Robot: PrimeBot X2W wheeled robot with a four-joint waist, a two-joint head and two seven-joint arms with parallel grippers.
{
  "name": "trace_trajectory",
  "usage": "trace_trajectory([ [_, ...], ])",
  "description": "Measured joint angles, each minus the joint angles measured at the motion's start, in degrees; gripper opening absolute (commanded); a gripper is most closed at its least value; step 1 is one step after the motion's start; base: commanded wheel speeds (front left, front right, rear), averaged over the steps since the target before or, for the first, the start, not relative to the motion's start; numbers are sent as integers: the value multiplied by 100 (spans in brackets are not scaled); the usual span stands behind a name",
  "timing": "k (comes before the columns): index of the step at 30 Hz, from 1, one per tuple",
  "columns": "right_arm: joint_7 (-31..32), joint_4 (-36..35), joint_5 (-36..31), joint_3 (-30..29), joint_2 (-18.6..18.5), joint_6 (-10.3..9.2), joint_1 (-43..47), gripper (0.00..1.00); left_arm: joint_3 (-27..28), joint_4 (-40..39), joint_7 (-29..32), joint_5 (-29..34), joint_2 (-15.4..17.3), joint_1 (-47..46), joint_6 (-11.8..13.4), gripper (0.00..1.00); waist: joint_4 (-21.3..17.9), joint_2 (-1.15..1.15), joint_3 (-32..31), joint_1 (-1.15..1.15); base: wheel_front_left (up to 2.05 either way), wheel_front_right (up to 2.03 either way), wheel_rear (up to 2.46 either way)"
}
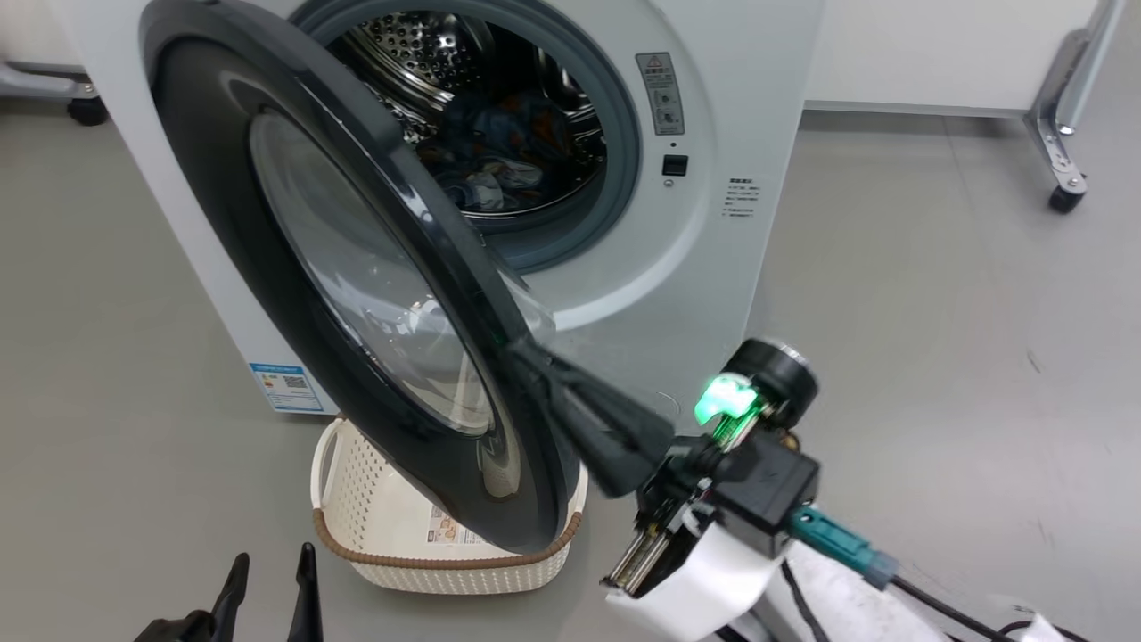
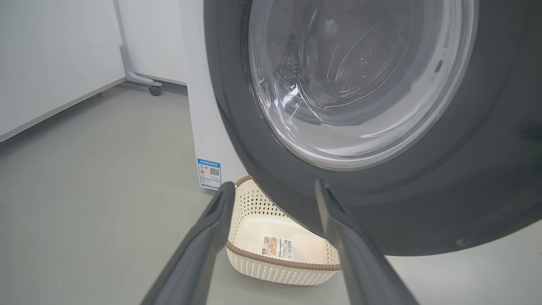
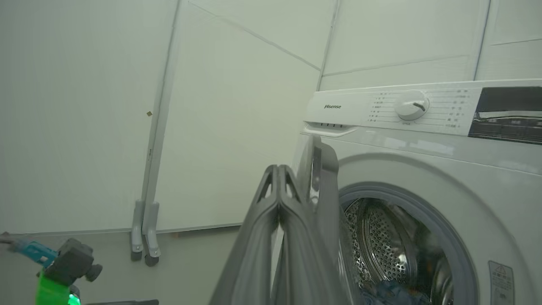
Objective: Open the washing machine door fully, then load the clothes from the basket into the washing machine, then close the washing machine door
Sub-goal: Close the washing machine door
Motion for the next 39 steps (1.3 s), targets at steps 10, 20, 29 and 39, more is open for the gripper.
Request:
trace_trajectory([
  [10, 3, 1139, 651, 520, -7, 0, 131, 0, -258, 32, -1, 41, -21, -130, 0, 100, 467, 0, 18, 0, 0, 0, 0],
  [20, 5, 1715, 1079, 249, -7, -1, 281, 0, -433, 1, -1, 41, -21, -246, 0, 100, 833, 0, 89, 0, 0, 0, 0],
  [29, 5, 1813, 1314, 162, -7, -1, 144, 0, -511, -34, -1, 33, -21, -361, 0, 100, 1044, 0, 274, 0, 0, 0, 0],
  [39, 5, 1952, 1379, 145, 0, 16, -49, 0, -339, -108, -1, -20, -13, -361, 0, 100, 977, 0, 405, 0, 0, 0, 0],
])
